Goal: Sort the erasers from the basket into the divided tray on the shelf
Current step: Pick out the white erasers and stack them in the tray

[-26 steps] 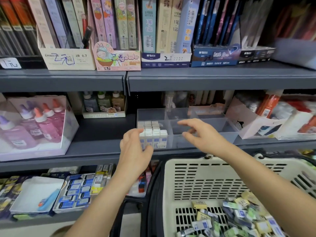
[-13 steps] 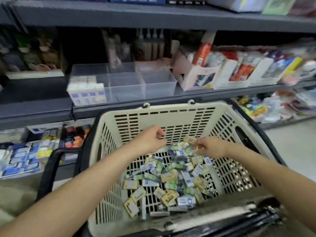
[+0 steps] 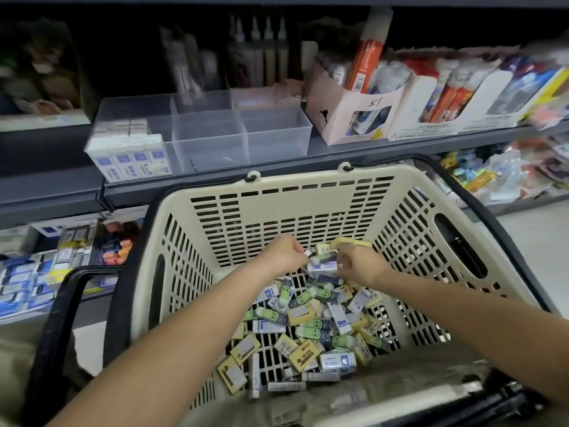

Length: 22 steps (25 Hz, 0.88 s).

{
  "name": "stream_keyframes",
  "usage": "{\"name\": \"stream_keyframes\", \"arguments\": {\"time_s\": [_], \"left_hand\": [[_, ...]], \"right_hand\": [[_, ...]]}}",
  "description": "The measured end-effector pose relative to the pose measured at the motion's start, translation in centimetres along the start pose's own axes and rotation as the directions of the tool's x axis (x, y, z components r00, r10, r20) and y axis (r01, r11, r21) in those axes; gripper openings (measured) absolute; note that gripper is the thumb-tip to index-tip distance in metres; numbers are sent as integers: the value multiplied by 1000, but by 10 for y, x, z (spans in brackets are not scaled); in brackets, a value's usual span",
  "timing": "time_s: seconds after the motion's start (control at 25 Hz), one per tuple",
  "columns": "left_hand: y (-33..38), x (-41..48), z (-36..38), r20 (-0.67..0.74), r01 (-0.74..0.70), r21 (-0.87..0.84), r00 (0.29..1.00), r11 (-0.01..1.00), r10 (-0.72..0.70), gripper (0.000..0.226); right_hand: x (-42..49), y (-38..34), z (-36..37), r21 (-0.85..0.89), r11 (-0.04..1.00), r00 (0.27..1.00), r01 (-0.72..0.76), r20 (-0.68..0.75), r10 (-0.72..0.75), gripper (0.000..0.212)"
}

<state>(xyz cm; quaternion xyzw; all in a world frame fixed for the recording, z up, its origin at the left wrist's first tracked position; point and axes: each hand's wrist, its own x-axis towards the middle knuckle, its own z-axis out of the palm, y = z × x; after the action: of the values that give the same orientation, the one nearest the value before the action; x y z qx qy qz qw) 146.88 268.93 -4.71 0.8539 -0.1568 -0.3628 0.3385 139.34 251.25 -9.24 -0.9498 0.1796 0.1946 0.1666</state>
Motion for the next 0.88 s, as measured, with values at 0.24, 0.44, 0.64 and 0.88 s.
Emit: {"name": "stream_keyframes", "arguments": {"time_s": [0.24,0.44,0.64,0.88], "left_hand": [[-7,4,0,43,108,-62,994,992,-105,7],[-13,5,-3,21,149,-109,989,983,-147,10],[-18,3,5,87,253,-85,965,964,-246,16],[-21,6,0,71,228,-539,971,811,-226,11]], "right_hand": [[-2,-18,12,-26,999,987,44,-153,-47,21],[7,-36,13,-144,984,993,103,-41,-110,19],[7,-40,7,122,990,997,73,28,-77,5],[1,-48,-11,755,653,987,-58,140,-74,7]]}}
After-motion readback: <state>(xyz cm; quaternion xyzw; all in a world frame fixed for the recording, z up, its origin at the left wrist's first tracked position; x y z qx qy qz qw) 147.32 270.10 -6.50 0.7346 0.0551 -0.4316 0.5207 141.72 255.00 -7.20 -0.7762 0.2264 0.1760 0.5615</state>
